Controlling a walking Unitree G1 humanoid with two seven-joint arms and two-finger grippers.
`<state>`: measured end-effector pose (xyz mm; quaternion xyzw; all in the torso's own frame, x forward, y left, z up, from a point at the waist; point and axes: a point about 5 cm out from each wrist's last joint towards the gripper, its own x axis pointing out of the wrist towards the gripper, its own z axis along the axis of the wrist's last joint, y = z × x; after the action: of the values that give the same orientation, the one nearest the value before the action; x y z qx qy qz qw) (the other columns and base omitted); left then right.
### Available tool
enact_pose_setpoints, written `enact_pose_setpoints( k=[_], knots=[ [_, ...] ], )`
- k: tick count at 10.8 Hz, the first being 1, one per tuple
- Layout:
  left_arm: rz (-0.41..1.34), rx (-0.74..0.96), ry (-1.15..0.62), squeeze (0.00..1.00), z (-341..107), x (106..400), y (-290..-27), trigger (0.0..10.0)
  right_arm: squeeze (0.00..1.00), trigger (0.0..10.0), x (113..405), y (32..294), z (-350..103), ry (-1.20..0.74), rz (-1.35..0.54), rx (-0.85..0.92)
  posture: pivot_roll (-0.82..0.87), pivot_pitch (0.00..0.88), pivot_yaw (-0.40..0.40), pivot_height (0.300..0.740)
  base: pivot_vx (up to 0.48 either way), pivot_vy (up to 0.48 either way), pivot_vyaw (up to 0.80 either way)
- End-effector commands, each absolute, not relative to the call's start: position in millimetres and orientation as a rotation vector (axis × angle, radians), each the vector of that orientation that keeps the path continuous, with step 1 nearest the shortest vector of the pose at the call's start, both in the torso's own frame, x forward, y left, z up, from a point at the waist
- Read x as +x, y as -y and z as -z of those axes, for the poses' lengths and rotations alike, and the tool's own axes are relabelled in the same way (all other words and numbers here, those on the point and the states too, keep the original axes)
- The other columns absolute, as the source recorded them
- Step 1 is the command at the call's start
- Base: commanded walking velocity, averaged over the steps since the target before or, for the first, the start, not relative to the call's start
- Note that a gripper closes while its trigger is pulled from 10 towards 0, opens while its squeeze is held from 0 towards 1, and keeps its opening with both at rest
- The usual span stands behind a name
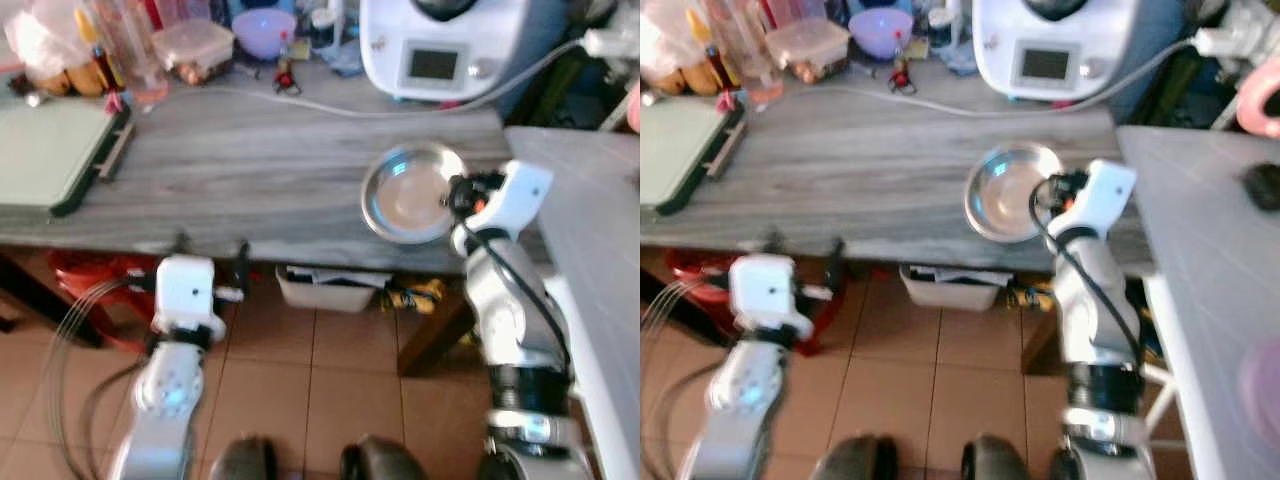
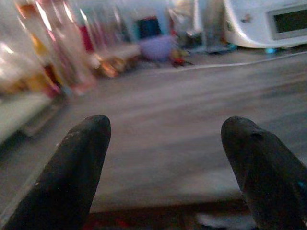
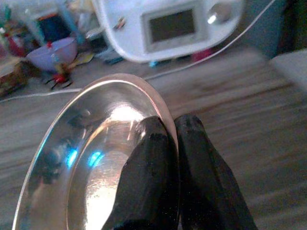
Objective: Setting the table
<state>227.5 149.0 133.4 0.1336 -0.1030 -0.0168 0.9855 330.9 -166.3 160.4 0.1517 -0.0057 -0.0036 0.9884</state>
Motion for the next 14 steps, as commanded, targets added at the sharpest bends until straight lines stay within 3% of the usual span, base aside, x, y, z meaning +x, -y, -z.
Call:
enact_pose_setpoints(
  k=[1, 3, 4, 5, 6, 7, 8, 12, 13, 14],
  knots=[
    [0.049, 0.361, 0.249, 0.00, -141, 222, -144, 10.0, 0.00, 0.0, 332, 167, -157, 0.001, 0.016, 0.313, 0.00, 0.127, 0.003, 0.740, 0.000, 0.000, 0.00],
    [0.007, 0.362, 0.239, 0.00, -156, 223, -144, 10.0, 0.00, 0.0, 343, 157, -154, -0.020, -0.008, 0.361, 0.02, 0.135, 0.009, 0.740, 0.000, 0.000, 0.00],
    [-0.028, 0.338, 0.180, 0.00, -143, 226, -151, 10.0, 0.00, 0.0, 349, 151, -153, -0.030, -0.013, 0.379, 0.02, 0.137, 0.008, 0.740, 0.000, 0.000, 0.00],
    [-0.090, 0.250, 0.058, 0.00, -124, 227, -162, 10.0, 0.00, 0.9, 358, 143, -156, -0.034, -0.031, 0.386, 0.02, 0.148, 0.007, 0.740, 0.000, 0.000, 0.00],
    [-0.090, 0.233, 0.054, 0.00, -125, 228, -163, 10.0, 0.00, 3.5, 365, 140, -159, -0.029, -0.038, 0.388, 0.02, 0.153, 0.008, 0.740, 0.000, 0.000, 0.00],
    [-0.091, 0.224, 0.041, 0.00, -124, 229, -165, 10.0, 0.00, 3.7, 371, 137, -160, -0.033, -0.038, 0.409, 0.03, 0.164, 0.010, 0.740, 0.000, 0.000, 0.00],
    [-0.080, 0.197, 0.035, 0.00, -124, 232, -168, 10.0, 0.00, 10.0, 382, 130, -161, -0.063, -0.037, 0.441, 0.04, 0.173, 0.011, 0.740, 0.000, 0.000, 0.00],
    [-0.059, 0.145, 0.012, 0.00, -122, 231, -167, 10.0, 0.00, 10.0, 396, 107, -156, -0.187, -0.052, 0.542, 0.06, 0.194, 0.009, 0.740, 0.000, 0.000, 0.00],
    [-0.055, 0.132, 0.011, 0.00, -122, 231, -165, 10.0, 0.10, 10.0, 395, 101, -154, -0.211, -0.066, 0.555, 0.06, 0.194, 0.005, 0.740, 0.000, 0.000, 0.00],
    [-0.056, 0.131, 0.011, 0.00, -122, 231, -165, 10.0, 0.54, 10.0, 395, 99, -153, -0.218, -0.075, 0.545, 0.06, 0.194, 0.005, 0.740, 0.000, 0.000, 0.00]
  ],
)
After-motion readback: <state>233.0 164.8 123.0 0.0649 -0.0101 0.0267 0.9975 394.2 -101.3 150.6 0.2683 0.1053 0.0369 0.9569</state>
